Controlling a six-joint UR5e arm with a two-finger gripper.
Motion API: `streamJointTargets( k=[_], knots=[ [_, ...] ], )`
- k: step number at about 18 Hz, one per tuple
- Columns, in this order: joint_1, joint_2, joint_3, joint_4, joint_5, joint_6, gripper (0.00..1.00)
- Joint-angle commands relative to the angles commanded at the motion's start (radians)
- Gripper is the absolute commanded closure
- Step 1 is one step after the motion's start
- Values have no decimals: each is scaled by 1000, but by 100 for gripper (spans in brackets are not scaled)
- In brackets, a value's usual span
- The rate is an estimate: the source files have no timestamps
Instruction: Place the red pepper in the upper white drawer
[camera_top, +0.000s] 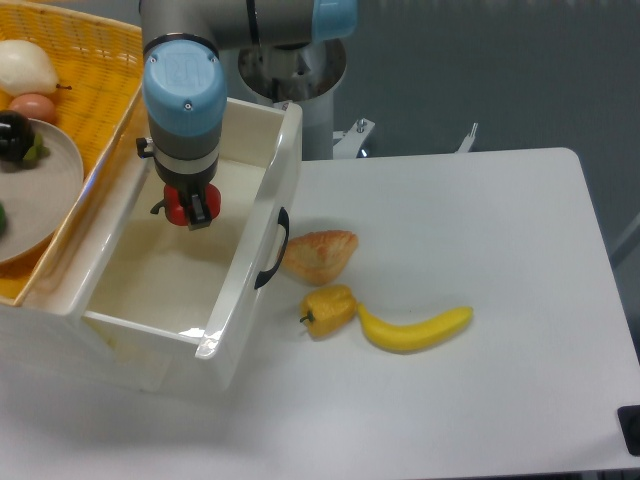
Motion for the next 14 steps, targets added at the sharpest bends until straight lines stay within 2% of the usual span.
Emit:
streamJointTargets(
  k=[14],
  knots=[
    [-9,-2,-5,0,0,0,39]
  ],
)
